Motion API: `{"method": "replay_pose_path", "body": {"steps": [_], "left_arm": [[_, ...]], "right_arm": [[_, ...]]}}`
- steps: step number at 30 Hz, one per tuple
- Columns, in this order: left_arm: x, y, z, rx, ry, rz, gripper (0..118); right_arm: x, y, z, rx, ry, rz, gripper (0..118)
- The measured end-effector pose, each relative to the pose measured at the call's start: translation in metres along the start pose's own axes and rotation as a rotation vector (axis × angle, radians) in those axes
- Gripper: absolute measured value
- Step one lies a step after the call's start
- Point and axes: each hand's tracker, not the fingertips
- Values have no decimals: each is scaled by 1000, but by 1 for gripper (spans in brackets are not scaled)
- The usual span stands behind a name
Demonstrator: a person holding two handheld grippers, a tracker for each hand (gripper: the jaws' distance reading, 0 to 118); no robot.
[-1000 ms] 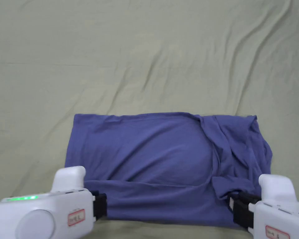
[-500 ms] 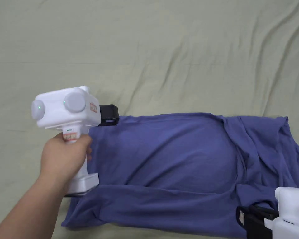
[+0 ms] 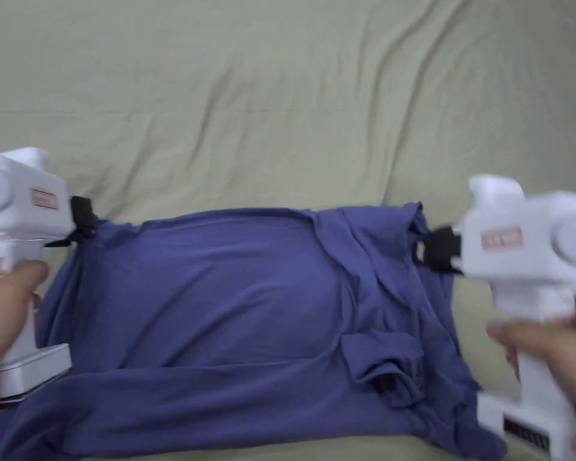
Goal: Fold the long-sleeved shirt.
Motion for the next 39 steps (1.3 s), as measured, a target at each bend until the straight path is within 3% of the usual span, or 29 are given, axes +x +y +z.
{"method": "replay_pose_path", "body": {"steps": [2,3,4,5,8,9,11,13,14,16,19,23,24,32,36,39], "left_arm": [[-5,4,11,19,-19,23,1],[-7,6,16,32,-17,25,1],[-9,8,20,35,-15,22,1],[-10,10,23,42,-24,12,1],[-13,14,23,45,-39,2,1],[-14,15,20,42,-39,-1,1],[-18,14,17,38,-35,2,1],[-23,15,15,35,-32,4,1],[-26,14,14,36,-32,4,1],[-30,13,16,35,-44,5,1],[-33,6,30,62,-90,14,1],[-38,-21,73,109,-166,-18,1],[-40,-32,85,116,-166,-27,1],[-52,-133,138,6,-154,-65,1],[-56,-175,116,-116,-111,-38,1],[-59,-190,91,-176,-77,-16,1]], "right_arm": [[8,40,-24,-76,7,0,3],[11,59,-41,-127,5,-5,36],[13,69,-55,-162,2,-27,89],[16,77,-75,-222,16,-61,118],[16,103,-104,-300,-17,-159,115],[15,108,-113,-350,-38,-186,106],[6,78,-107,-334,-26,-162,54],[-7,72,-89,-280,-51,-81,37],[-4,80,-92,-242,-41,-23,19],[-8,76,-75,-182,-71,10,16],[-11,60,-43,-85,13,70,16],[-16,11,22,35,31,228,16],[-13,-6,37,56,38,232,16],[3,-140,67,-55,-38,163,15],[20,-176,44,-151,-47,46,15],[22,-179,30,-165,-79,75,15]]}}
